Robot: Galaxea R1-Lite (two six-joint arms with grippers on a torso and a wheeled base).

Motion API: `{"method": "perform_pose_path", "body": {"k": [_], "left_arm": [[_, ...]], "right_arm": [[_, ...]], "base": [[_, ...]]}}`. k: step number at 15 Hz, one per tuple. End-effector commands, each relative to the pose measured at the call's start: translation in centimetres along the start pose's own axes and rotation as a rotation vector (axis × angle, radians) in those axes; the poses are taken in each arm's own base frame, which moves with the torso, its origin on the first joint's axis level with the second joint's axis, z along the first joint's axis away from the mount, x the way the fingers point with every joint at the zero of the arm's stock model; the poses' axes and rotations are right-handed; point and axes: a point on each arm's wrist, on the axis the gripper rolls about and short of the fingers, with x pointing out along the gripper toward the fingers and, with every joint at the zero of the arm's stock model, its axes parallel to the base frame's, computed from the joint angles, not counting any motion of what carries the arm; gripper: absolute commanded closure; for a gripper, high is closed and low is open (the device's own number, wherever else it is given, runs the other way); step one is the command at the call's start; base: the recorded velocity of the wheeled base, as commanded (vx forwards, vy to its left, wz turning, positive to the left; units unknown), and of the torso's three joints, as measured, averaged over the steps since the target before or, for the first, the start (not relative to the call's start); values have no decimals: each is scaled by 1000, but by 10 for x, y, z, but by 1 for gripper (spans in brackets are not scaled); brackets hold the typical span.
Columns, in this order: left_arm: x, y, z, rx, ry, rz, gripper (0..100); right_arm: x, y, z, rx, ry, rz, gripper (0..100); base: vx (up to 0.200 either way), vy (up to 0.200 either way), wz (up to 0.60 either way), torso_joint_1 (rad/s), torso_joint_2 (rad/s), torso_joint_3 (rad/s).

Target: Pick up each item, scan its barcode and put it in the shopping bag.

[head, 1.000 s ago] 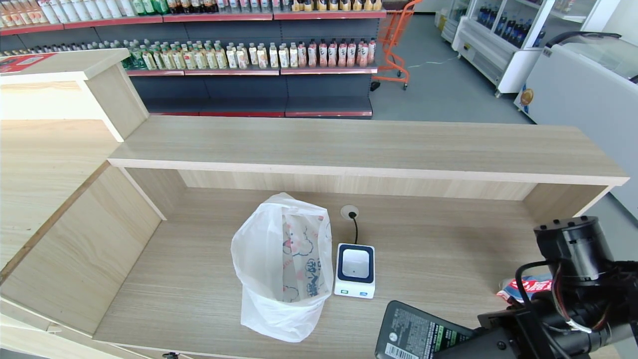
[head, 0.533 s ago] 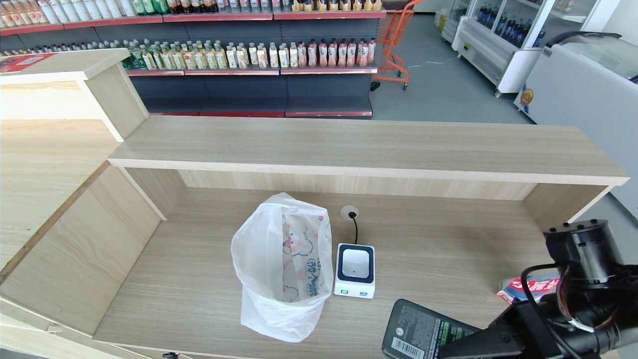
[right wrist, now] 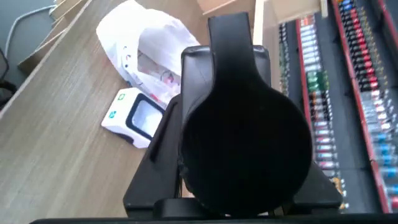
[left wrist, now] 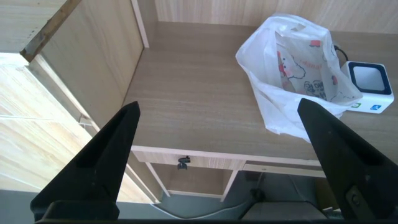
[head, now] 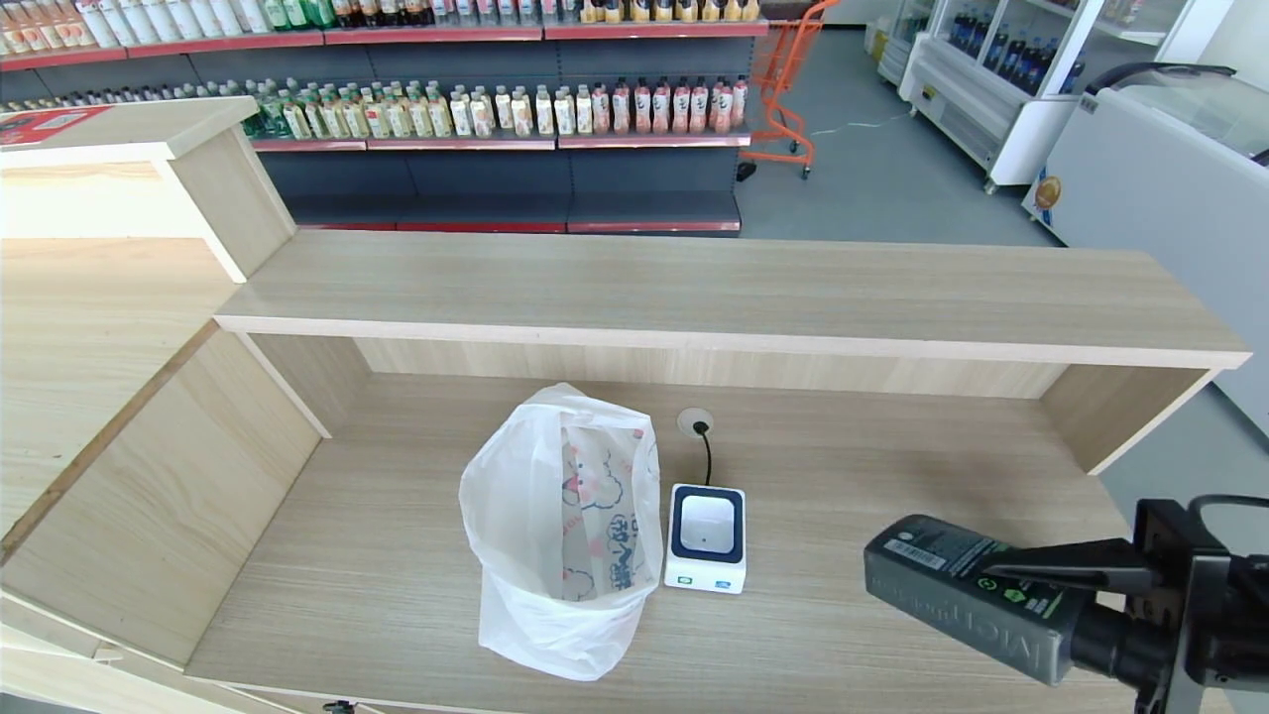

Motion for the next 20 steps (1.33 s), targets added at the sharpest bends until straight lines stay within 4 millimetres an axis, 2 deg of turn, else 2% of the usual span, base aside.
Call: {"method": "perform_pose_path", "body": {"k": [1, 3, 5, 6, 7, 10, 11, 12, 14, 15, 16, 20], "left_arm": [[0, 0, 0, 0, 2, 2, 0], [0, 0, 0, 0, 2, 0, 0], [0, 0, 0, 0, 2, 0, 0], [0, 0, 0, 0, 2, 0, 0], [0, 0, 0, 0, 2, 0, 0], [0, 0, 0, 0, 2, 0, 0], [0, 0, 0, 0, 2, 0, 0], [0, 0, 0, 0, 2, 0, 0], [0, 0, 0, 0, 2, 0, 0], [0, 0, 0, 0, 2, 0, 0], [0, 0, 0, 0, 2, 2, 0], [0, 0, 0, 0, 2, 0, 0]], "right_arm": [[-20, 6, 2, 322, 121, -32, 100], [-22, -5, -1, 620, 164, -71, 100], [-18, -10, -8, 1033, 317, -138, 100], [-14, -12, -10, 1120, 332, -149, 100], [-1, -20, -25, 1364, 358, -212, 100], [34, -27, -58, 1707, 372, -350, 100], [60, -23, -69, 1884, 405, -402, 100], [78, -18, -73, 1994, 430, -411, 100], [110, -3, -71, 2100, 482, -343, 100], [115, 2, -71, 2108, 497, -322, 100], [129, 13, -73, 2115, 538, -277, 100], [164, 29, -89, 2062, 587, -332, 100]], "base": [[0, 0, 0, 0, 0, 0], [0, 0, 0, 0, 0, 0], [0, 0, 0, 0, 0, 0], [0, 0, 0, 0, 0, 0], [0, 0, 0, 0, 0, 0], [0, 0, 0, 0, 0, 0], [0, 0, 0, 0, 0, 0], [0, 0, 0, 0, 0, 0], [0, 0, 0, 0, 0, 0], [0, 0, 0, 0, 0, 0], [0, 0, 0, 0, 0, 0], [0, 0, 0, 0, 0, 0]]}}
